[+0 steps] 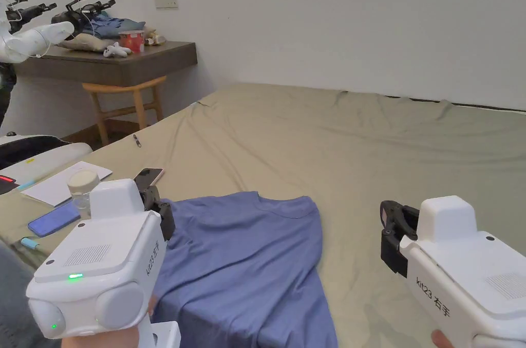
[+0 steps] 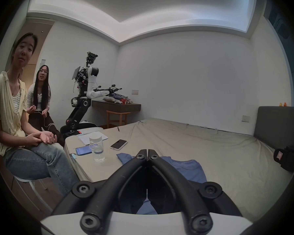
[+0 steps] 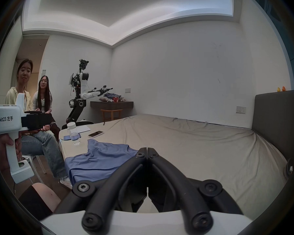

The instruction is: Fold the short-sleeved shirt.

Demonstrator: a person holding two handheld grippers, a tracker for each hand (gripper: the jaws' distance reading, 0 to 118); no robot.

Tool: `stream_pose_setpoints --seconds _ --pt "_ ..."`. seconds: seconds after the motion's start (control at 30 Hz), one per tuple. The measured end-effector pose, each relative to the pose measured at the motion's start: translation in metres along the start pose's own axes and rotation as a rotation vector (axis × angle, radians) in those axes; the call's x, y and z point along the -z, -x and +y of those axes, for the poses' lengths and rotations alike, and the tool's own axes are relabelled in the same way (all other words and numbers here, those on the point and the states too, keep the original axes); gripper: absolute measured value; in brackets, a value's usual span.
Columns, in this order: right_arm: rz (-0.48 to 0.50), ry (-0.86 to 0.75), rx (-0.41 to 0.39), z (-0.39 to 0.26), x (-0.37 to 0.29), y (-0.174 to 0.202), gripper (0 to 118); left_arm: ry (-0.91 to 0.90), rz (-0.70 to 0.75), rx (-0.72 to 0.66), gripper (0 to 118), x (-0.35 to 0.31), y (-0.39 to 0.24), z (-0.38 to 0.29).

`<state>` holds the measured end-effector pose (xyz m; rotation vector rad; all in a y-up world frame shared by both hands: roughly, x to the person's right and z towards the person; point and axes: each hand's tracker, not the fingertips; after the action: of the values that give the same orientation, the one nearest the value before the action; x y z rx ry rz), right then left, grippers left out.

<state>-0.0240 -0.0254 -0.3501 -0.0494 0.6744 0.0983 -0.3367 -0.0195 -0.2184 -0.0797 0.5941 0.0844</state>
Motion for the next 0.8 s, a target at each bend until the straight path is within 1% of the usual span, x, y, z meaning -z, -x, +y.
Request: stream_pose_setpoints --seconds 0.1,0.2,0.27,0.3,0.37,0.4,0.43,0.47,0.53,0.57,0.63,0.67,0.7,0.73,0.77,0.8 --pt "-0.023 0.013 0.016 -0.002 -0.008 -0.009 0 0.032 -0.039 0.016 0 0.014 -0.02 -0.006" --pt "-0.057 0.02 0.018 -0.005 -0.015 -0.024 0 0.157 -0.11 -0.007 0 0.039 -0.052 -0.008" --pt "-0.083 0.013 0.022 -0.005 -0.02 -0.036 0 0.301 -0.217 0.039 0 0.058 -0.078 -0.017" --pt "-0.094 0.013 0.024 -0.005 -0.021 -0.042 0 0.351 -0.247 0.04 0 0.067 -0.092 -0.025" --pt "-0.106 0.014 0.034 -0.004 -0.021 -0.054 0 0.406 -0.316 0.129 0 0.091 -0.12 -0.041" --pt "-0.122 0.011 0.036 -0.004 -0.021 -0.06 0 0.403 -0.331 0.132 0 0.103 -0.13 -0.048" --pt "-0.136 0.011 0.041 -0.005 -0.021 -0.066 0 0.427 -0.327 0.136 5 0.117 -0.141 -0.057" --pt "-0.148 0.016 0.05 -0.006 -0.02 -0.072 0 0.484 -0.317 0.133 30 0.132 -0.151 -0.067" --pt "-0.173 0.036 0.083 -0.012 -0.019 -0.084 0 0.655 -0.285 0.148 111 0.165 -0.165 -0.088" --pt "-0.183 0.046 0.094 -0.015 -0.018 -0.09 0 0.745 -0.252 0.2 117 0.177 -0.171 -0.1" --pt "-0.201 0.067 0.105 -0.022 -0.014 -0.101 0 0.697 -0.25 0.269 102 0.186 -0.179 -0.116" --pt "-0.211 0.079 0.11 -0.025 -0.012 -0.107 0 0.688 -0.238 0.297 100 0.19 -0.183 -0.122" --pt "-0.221 0.094 0.119 -0.029 -0.011 -0.111 0 0.702 -0.236 0.295 100 0.194 -0.186 -0.127" --pt "-0.232 0.117 0.143 -0.034 -0.008 -0.117 0 0.727 -0.247 0.275 100 0.192 -0.187 -0.13" --pt "-0.24 0.159 0.189 -0.038 -0.006 -0.123 0 0.771 -0.275 0.237 99 0.194 -0.189 -0.134" --pt "-0.24 0.138 0.164 -0.04 -0.005 -0.126 0 0.794 -0.294 0.208 96 0.196 -0.19 -0.138"
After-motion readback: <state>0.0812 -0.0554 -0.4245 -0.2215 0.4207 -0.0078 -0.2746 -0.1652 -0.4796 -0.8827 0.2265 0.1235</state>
